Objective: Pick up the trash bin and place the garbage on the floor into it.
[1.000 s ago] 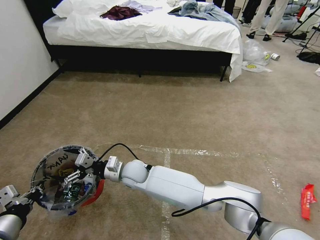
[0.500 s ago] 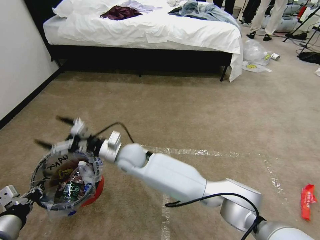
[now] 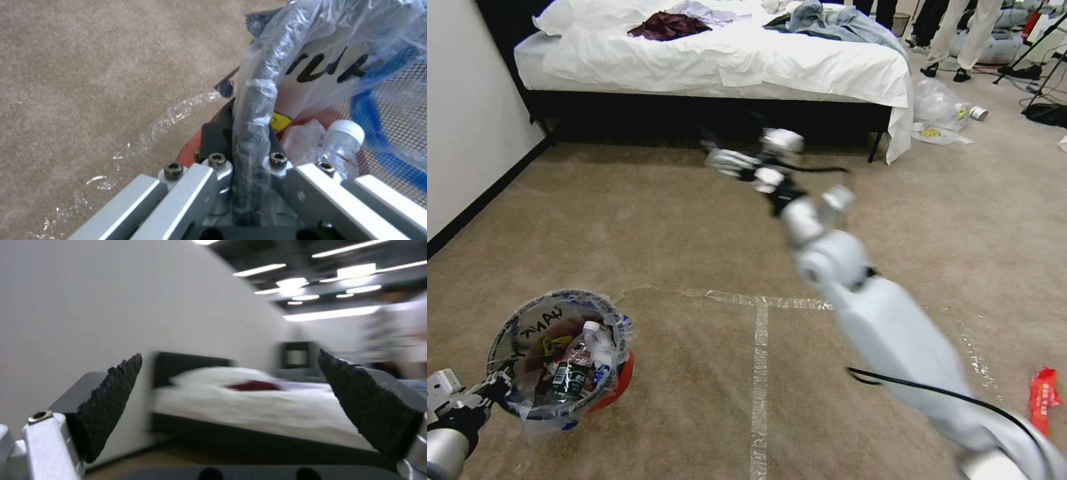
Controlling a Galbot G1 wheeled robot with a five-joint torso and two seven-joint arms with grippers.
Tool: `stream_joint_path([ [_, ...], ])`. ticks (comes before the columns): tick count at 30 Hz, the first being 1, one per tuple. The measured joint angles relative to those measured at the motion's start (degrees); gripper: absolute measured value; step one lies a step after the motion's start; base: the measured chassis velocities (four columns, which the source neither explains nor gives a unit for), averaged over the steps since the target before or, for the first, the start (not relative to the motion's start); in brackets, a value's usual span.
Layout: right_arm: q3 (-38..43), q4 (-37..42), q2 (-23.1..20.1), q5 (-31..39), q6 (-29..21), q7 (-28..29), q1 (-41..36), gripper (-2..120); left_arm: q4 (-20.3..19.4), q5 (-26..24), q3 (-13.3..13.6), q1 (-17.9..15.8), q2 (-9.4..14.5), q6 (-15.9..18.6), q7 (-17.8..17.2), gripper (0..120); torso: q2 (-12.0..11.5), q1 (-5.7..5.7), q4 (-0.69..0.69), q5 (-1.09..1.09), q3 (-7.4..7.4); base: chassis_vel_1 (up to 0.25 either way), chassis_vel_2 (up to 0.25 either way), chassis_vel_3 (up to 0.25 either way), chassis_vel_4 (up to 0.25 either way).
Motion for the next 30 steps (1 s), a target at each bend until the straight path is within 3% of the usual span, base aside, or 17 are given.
stream_joint_path([
  [6, 14.30, 5.88, -2.90, -2.47, -1.52, 4.17, -11.24, 100, -1.51, 0.60, 0.07, 0.66, -1.42, -0.09, 0.42, 0, 0.00, 0.00, 0.04, -0.01, 0.00, 0.000, 0.000, 0.000, 0.000],
  [13, 24.23, 10.24, -1.40, -5.52, 0.78, 5.74, -23.11, 100, -2.98, 1.34, 0.17, 1.53, -1.96, -0.22, 0.92, 0, 0.00, 0.00, 0.02, 0.00, 0.00, 0.000, 0.000, 0.000, 0.000],
  [21, 23.35, 9.33, 2.18, -12.55, 5.73, 8.09, -32.00, 100, -3.61, 4.05, 0.59, 2.65, -2.55, -0.72, 3.35, 0, 0.00, 0.00, 0.01, -0.02, 0.00, 0.000, 0.000, 0.000, 0.000],
  [30, 20.61, 8.58, 6.19, -18.50, 6.45, 8.64, -34.31, 100, -3.68, 4.83, 0.82, 2.92, -2.87, -1.02, 4.04, 0, 0.00, 0.00, 0.01, -0.04, 0.00, 0.000, 0.000, 0.000, 0.000],
])
